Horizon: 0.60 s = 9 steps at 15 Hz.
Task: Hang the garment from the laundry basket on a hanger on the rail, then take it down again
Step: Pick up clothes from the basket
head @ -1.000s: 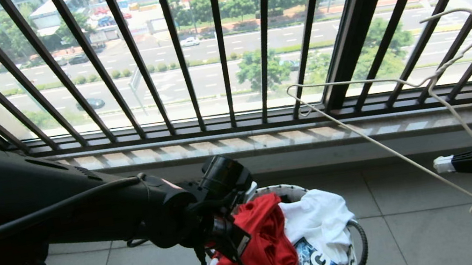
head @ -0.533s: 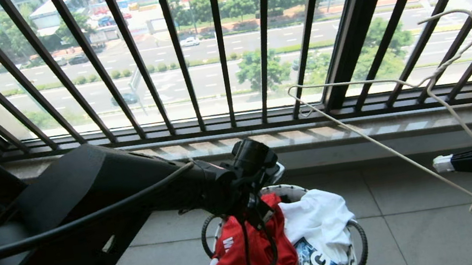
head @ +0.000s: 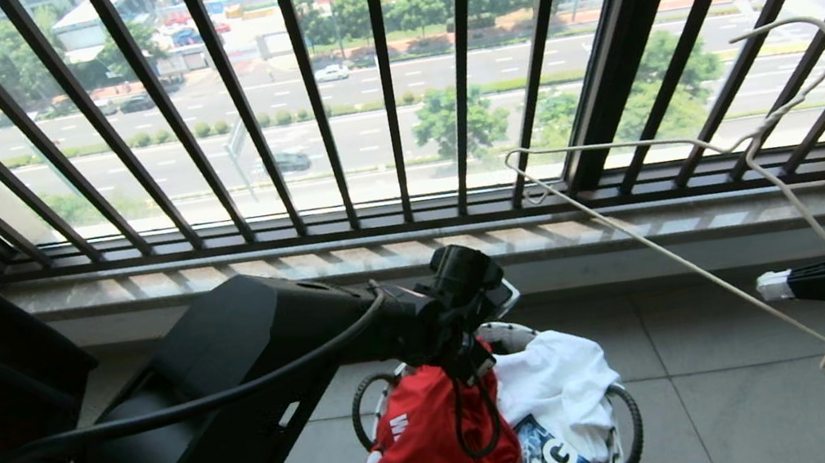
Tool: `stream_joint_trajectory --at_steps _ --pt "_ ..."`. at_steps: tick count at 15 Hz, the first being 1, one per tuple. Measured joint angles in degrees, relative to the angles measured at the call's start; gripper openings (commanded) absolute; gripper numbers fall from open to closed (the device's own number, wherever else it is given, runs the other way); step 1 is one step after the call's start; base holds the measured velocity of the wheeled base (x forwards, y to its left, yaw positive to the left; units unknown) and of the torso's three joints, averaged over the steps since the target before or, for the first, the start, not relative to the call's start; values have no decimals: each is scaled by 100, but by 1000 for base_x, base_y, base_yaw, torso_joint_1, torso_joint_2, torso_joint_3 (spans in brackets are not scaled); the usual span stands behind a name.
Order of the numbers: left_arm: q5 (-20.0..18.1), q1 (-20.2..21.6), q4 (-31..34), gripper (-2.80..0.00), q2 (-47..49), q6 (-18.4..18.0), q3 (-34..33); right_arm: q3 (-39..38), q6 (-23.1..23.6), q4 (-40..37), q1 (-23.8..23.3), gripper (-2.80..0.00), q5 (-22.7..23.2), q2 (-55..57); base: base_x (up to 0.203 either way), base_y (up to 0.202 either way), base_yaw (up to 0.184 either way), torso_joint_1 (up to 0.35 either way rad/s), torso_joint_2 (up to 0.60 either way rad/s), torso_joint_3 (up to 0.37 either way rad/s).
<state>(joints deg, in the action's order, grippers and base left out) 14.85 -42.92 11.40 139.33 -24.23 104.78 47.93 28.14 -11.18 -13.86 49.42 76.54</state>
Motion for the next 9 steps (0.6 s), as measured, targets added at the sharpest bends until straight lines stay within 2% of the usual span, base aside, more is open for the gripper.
stream_joint_trajectory --at_steps 7,9 --pt "49 -120 -16 0 613 6 428 -1 2 0 -5 -280 -9 -4 0 0 0 0 0 0" --pt "443 -123 -22 0 749 -76 596 -9 4 0 -2 -280 -6 -15 0 0 0 0 0 0"
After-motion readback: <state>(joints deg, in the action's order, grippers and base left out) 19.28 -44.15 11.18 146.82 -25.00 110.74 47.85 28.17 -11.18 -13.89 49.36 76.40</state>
